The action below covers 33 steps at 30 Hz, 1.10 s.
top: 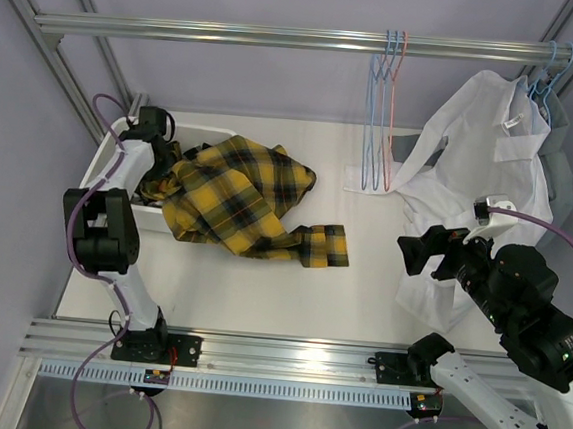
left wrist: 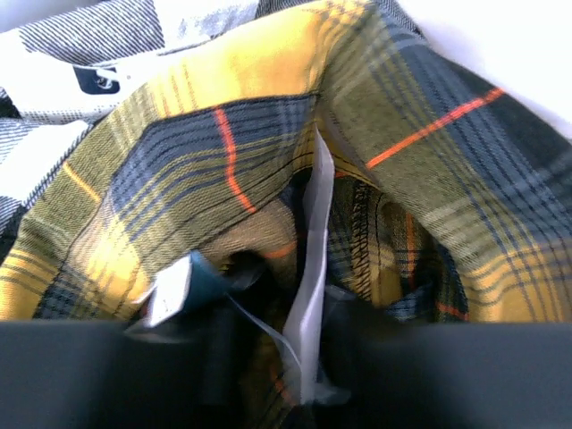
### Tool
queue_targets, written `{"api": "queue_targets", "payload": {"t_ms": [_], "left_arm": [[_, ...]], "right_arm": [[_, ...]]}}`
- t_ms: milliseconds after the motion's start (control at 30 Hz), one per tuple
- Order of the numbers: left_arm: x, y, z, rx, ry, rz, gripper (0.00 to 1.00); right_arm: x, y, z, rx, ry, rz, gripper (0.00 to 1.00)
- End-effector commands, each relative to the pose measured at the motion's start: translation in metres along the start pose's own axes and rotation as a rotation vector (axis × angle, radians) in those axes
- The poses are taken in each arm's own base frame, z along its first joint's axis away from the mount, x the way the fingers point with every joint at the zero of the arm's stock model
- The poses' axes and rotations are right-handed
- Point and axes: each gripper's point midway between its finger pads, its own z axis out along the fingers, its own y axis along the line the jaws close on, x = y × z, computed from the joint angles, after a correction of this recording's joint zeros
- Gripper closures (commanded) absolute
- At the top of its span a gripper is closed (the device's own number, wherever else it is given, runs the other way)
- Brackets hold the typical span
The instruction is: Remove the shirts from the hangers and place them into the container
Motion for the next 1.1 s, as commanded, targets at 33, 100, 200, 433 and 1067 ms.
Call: {"api": "queue_targets", "payload": {"t_ms": [33,100,200,433,1067], "left_arm": [[-0.008,0.022,-0.033,-0.024,-0.039,-0.008,0.53],[-0.024,0.025,-0.066,-0.006,-0.115,-0.016,0.32],[-0.037,0.027,-0.102,0.009,-0.186,0.009,0.07],[-0.031,0.009,-0.191,0.122,-0.337,0.068,0.01],[0.188,-0.084,-0.219,0.263,-0.206,0.098,0.01]], "right_arm": [[-0.008,0.0,0.0,0.0,-0.019,-0.018,0.0],[-0.009,0.001,0.0,-0.002,-0.022,-0.019,0.01],[-0.011,0.004,0.0,-0.02,-0.029,-0.018,0.01],[-0.012,0.011,0.006,-0.047,-0.024,-0.027,0.01],[-0.002,0.016,0.01,-0.087,-0.008,-0.032,0.0]]}}
